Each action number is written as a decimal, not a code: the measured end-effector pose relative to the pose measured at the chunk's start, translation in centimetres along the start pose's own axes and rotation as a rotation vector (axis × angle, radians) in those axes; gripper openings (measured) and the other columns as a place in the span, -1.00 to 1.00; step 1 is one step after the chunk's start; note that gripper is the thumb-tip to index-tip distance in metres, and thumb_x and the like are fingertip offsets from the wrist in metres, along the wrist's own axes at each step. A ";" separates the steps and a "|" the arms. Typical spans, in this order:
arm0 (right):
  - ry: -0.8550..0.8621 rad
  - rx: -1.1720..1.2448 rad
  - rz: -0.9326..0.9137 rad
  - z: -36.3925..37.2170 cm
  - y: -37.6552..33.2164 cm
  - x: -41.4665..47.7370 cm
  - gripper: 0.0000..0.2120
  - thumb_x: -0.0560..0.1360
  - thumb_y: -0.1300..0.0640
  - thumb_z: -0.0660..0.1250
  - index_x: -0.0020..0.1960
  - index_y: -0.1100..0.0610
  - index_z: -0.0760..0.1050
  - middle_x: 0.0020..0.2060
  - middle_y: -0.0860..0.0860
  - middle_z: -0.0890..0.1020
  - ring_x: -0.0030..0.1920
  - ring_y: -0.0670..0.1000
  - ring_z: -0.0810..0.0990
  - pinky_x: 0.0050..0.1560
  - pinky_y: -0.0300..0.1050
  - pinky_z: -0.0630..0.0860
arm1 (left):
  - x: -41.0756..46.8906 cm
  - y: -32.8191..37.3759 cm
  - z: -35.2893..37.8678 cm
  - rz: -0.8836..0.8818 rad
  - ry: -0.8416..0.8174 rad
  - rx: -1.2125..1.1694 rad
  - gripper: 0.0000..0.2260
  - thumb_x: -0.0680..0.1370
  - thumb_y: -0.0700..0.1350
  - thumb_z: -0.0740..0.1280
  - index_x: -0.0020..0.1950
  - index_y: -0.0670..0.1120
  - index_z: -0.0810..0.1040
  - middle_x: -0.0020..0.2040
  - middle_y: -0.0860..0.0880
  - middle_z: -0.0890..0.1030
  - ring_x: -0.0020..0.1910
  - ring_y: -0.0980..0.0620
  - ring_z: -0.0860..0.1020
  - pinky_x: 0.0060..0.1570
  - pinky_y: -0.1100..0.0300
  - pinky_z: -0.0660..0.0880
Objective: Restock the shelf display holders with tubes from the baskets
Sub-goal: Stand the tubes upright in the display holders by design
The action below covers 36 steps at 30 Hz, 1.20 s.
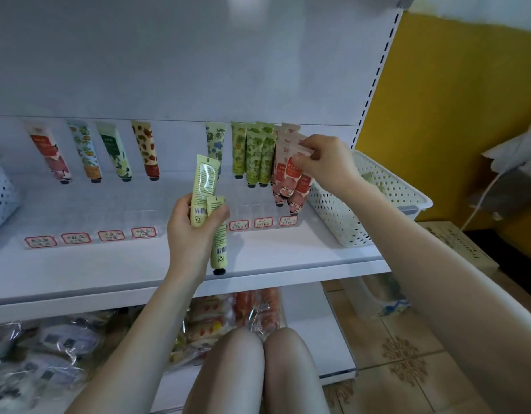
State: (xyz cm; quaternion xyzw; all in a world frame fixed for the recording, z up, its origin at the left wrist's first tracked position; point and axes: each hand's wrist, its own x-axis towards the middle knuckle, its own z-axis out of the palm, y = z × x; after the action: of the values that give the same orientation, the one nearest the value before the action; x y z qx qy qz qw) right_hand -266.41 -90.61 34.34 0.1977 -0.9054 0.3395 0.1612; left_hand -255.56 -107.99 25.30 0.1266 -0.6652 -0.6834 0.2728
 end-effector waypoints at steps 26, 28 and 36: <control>-0.121 -0.555 -0.025 3.1 0.2 1.7 -0.82 0.57 0.16 0.18 -0.03 0.20 0.53 -0.11 0.11 0.58 -0.15 0.12 0.51 -0.26 -0.13 0.29 | 0.2 -1.9 0.8 -0.072 -0.018 -0.039 -0.83 0.47 -0.14 0.41 -0.01 0.06 0.50 -0.08 0.01 0.62 -0.05 -0.05 0.61 0.04 -0.16 0.54; -0.115 -0.580 -0.056 3.6 0.0 1.8 -0.82 0.58 0.17 0.17 -0.01 0.18 0.54 -0.06 0.12 0.61 -0.07 0.14 0.57 -0.24 -0.14 0.31 | 0.2 -1.9 0.8 -0.070 -0.021 -0.044 -0.83 0.47 -0.14 0.41 -0.02 0.06 0.49 -0.09 0.02 0.62 -0.05 -0.06 0.61 0.04 -0.16 0.54; -0.089 -0.621 -0.053 3.5 0.5 1.5 -0.81 0.58 0.16 0.17 0.01 0.21 0.53 -0.03 0.14 0.61 0.01 0.17 0.57 -0.20 -0.12 0.32 | 0.2 -1.8 0.5 -0.053 -0.029 -0.037 -0.81 0.48 -0.13 0.39 0.08 -0.03 0.50 -0.03 -0.06 0.62 -0.05 -0.08 0.61 -0.01 -0.04 0.57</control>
State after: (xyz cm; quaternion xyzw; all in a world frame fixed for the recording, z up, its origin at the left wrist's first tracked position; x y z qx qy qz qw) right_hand -268.54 -93.02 32.23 0.1771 -0.9665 0.0335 0.1829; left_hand -256.29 -107.76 23.63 0.1291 -0.6526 -0.7045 0.2474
